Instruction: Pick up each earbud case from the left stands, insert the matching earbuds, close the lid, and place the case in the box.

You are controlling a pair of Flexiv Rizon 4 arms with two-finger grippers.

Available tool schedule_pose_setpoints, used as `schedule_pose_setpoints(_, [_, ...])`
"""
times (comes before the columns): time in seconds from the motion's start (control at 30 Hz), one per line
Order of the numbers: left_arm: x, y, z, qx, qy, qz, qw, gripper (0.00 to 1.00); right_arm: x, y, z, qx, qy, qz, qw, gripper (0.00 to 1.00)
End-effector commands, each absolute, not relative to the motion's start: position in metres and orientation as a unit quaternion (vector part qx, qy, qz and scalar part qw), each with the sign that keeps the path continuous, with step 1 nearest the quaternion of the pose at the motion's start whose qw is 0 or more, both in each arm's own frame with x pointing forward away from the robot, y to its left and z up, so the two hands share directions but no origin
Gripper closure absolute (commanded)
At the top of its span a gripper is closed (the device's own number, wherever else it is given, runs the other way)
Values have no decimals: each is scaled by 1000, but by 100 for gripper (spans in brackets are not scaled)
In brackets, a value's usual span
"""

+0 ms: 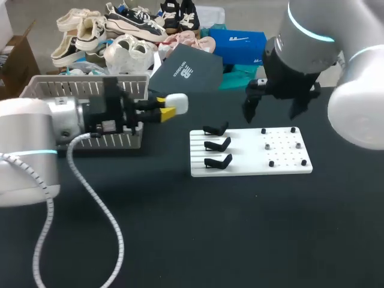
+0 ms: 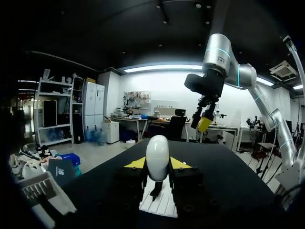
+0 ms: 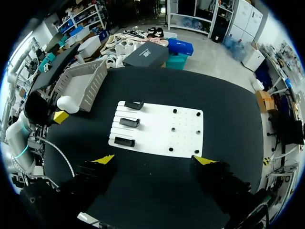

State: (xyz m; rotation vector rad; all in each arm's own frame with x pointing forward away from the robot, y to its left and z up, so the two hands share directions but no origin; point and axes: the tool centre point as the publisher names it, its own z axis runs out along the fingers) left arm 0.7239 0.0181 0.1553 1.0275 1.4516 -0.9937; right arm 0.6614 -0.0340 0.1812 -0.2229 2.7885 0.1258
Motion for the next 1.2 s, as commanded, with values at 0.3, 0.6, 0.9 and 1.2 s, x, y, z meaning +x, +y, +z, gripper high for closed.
schedule_pose_setpoints(0.3, [729, 128, 170, 335, 722, -277, 538, 100, 657, -35, 179, -73, 971, 47, 224, 0])
schedule_pose_setpoints(0.6, [784, 154, 147, 310, 758, -269, 506, 100, 657, -35, 179, -73, 971, 47, 224, 0])
schedule_pose_setpoints(0.9, [838, 167, 107, 297, 786, -283, 463, 100, 657, -35, 179, -73, 971, 47, 224, 0])
schedule_pose_setpoints(1.2, [871, 185, 85, 290, 798, -291, 441, 100, 657, -35, 179, -73, 971, 47, 224, 0])
